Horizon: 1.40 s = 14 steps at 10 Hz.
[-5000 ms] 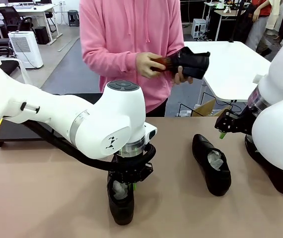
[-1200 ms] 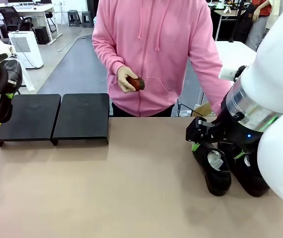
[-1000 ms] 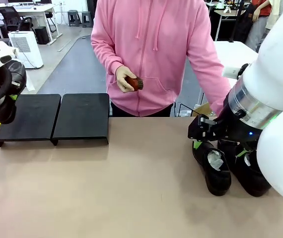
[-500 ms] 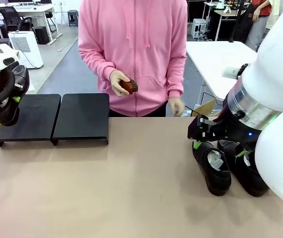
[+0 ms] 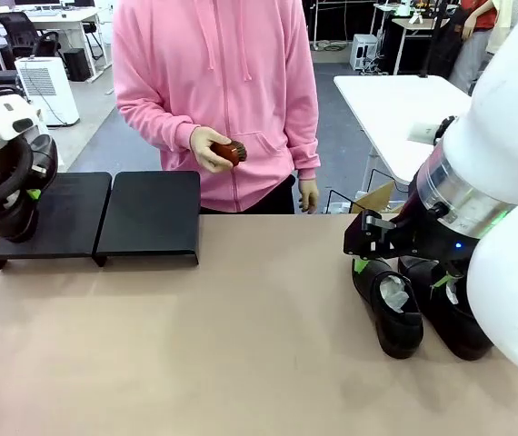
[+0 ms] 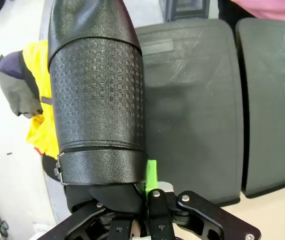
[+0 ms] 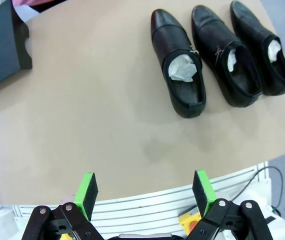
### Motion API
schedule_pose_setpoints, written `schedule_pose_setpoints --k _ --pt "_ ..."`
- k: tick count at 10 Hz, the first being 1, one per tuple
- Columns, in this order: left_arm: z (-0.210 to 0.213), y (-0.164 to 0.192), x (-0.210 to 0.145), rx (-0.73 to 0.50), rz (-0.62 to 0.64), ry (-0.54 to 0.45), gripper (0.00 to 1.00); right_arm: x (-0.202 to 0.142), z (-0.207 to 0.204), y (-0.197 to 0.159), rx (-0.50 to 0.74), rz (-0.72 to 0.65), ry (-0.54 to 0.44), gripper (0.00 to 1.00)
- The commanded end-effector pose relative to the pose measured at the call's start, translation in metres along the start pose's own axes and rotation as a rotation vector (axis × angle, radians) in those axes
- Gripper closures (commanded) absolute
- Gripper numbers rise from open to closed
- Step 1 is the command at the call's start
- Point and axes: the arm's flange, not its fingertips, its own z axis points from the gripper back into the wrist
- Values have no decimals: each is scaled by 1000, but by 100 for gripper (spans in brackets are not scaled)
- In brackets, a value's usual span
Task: Organize the shoes by placing them on the stand.
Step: Place the Shoe from the middle of the table onto the Shoes Stand.
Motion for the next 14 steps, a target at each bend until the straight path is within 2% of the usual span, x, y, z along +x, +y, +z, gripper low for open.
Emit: schedule_pose_setpoints --k 1,5,7,10,13,14 --pt "2 14 12 -4 -24 -27 100 1 2 1 -4 -4 -3 0" --pt "-11 25 13 -5 -21 -43 100 1 2 1 -4 -4 -3 0" --pt "-15 26 11 -23 -10 17 100 1 2 1 -4 -4 -3 0" --pt "-6 28 11 -27 9 8 52 1 2 1 -4 -4 -3 0" --pt "12 30 3 -19 66 -41 52 1 2 1 -4 -4 -3 0" --pt "27 30 -1 -22 98 -93 52 1 2 1 -4 -4 -3 0"
